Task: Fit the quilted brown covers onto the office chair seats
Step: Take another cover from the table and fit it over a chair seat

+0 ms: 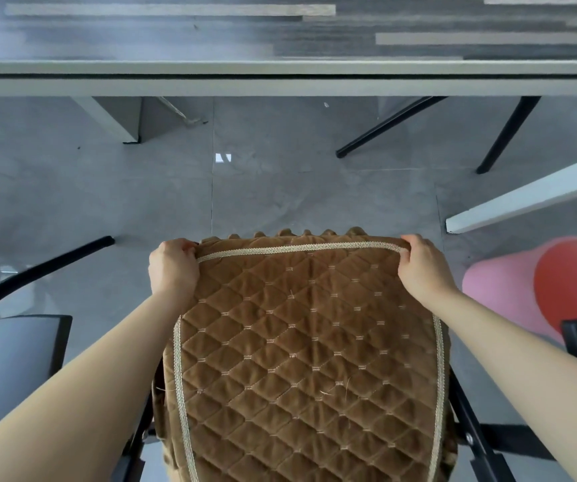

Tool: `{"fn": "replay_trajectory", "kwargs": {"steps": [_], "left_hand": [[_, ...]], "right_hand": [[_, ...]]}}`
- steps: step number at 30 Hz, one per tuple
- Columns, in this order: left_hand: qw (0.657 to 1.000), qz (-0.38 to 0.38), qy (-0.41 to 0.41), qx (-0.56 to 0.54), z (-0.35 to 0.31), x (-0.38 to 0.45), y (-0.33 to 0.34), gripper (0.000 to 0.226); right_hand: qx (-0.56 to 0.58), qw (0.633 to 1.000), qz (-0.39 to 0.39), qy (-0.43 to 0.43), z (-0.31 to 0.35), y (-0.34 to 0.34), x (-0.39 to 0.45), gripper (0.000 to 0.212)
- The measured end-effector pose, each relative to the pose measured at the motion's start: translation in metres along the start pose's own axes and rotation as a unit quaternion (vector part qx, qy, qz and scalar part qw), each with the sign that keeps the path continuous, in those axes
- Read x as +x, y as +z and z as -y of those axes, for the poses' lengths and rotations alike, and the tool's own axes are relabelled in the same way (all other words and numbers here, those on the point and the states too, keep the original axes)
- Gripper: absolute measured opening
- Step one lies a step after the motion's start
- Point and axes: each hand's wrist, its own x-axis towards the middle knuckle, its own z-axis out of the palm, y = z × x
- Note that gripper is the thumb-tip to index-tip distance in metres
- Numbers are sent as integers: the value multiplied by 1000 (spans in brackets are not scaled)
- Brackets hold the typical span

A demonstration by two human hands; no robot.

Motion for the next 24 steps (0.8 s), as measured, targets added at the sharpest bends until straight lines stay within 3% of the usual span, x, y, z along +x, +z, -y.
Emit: {"fn": "replay_trajectory", "kwargs": {"steps": [6,9,14,20,24], "left_hand": [[999,-6,-35,-13,21,5,-13,28],[997,31,-42,-47,20,-10,-10,31],[997,19,-30,-69,23,-15,-6,31],[999,26,-30,-38,27,-21,3,39],[997,62,50,9,38,-33,9,51]], "right_hand": [[91,983,11,159,-9,-2,2,42],[70,990,-17,118,-4,0,-2,37],[63,995,-39,67,0,1,-6,32],[54,998,-5,31,-6,11,-20,46],[-33,998,-44,-4,-4,16,-27,52]]}}
